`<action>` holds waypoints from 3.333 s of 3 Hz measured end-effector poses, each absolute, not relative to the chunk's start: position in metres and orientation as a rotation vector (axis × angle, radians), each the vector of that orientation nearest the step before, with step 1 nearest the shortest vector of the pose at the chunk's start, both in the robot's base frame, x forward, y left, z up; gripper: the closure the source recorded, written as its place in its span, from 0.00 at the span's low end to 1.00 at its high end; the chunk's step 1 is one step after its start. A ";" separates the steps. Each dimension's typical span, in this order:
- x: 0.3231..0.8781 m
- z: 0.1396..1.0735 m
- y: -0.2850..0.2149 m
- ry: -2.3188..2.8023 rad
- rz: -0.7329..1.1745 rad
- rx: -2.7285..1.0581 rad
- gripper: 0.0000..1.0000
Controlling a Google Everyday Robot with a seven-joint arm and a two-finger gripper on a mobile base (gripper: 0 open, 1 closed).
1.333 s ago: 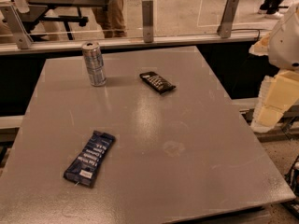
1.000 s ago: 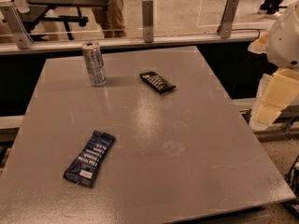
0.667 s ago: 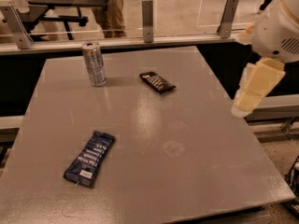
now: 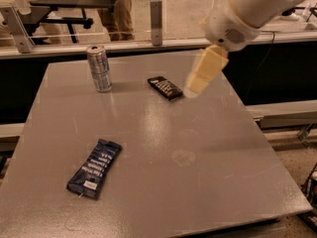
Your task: Knock redbull can over
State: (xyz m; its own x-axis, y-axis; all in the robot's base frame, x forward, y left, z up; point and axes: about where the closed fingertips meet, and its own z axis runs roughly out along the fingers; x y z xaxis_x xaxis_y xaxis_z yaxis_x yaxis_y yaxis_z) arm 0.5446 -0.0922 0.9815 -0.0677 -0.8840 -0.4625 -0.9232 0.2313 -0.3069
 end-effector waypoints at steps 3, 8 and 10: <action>0.641 0.951 0.039 1.910 0.324 -1.506 0.00; 0.679 0.924 0.159 1.891 0.515 -1.506 0.49; 0.651 0.965 0.138 1.817 0.411 -1.685 1.00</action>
Offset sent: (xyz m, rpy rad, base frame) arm 0.1056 0.1273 -0.0198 0.2366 0.0163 -0.0263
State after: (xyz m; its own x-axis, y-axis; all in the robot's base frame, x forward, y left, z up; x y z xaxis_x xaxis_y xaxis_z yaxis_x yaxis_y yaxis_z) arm 0.6512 0.1380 0.9647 0.0057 -0.7811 -0.6244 -0.9738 0.1377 -0.1811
